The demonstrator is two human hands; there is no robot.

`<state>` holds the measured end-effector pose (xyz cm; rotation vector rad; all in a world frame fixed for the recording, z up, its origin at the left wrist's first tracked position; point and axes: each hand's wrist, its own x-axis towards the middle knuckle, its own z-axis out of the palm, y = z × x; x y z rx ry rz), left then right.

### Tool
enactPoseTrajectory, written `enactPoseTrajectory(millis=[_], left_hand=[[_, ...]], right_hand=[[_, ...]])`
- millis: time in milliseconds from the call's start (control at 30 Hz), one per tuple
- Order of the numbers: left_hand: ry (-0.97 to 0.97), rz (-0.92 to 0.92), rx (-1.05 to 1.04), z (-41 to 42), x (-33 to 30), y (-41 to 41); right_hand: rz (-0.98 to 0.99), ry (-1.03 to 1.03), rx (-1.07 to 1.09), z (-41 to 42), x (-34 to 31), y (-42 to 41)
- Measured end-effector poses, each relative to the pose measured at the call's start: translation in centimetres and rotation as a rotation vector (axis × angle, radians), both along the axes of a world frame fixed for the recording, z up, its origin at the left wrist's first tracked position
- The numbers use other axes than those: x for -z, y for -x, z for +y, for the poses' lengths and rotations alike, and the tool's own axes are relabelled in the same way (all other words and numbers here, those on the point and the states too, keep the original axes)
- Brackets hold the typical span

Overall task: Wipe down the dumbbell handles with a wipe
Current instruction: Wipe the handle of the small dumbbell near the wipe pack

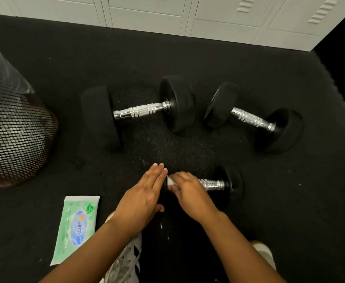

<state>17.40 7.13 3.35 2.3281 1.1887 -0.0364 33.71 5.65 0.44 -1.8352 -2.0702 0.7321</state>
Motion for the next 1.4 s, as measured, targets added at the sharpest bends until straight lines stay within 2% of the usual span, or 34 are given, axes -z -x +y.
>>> enactPoseTrajectory(millis=[167,233,300,367,500,667,767,933,1133,1267,1400], left_hand=[[-0.03,0.015,0.005,-0.3,0.1,0.0],[-0.113,-0.004,0.006,-0.8,0.4,0.3],[-0.158,-0.007,0.0,-1.4,1.0,0.5],[-0.189,0.0,0.008,-1.7,1.3,0.5],[-0.237,-0.005,0.017,-2.2,1.2,0.5],[-0.24,0.014,0.029,-2.2,1.2,0.4],[-0.239,0.033,0.032,-2.0,0.9,0.3],[-0.237,0.033,0.013,-2.1,0.9,0.2],[-0.206,0.025,-0.013,-1.5,1.0,0.2],[-0.204,0.015,-0.038,-1.2,0.8,-0.2],[-0.134,0.008,-0.054,-0.5,0.7,-0.2]], right_hand=[[-0.035,-0.106,0.017,-0.9,0.6,0.3],[-0.007,-0.129,0.044,-1.3,0.3,-0.2],[0.009,-0.039,0.1,-0.3,0.0,-0.1],[-0.084,0.074,0.071,0.7,-0.1,0.5],[-0.046,0.046,-0.035,-0.2,-0.3,-0.3],[-0.106,0.29,0.006,2.1,-0.4,0.0],[-0.065,0.248,-0.023,1.6,-0.4,-0.2],[-0.092,0.355,-0.009,2.7,-0.5,-0.7],[-0.025,0.234,0.007,1.0,-0.9,-1.0],[-0.112,0.225,0.025,2.2,-0.4,0.5],[-0.001,0.03,-0.028,0.1,-0.5,-0.4]])
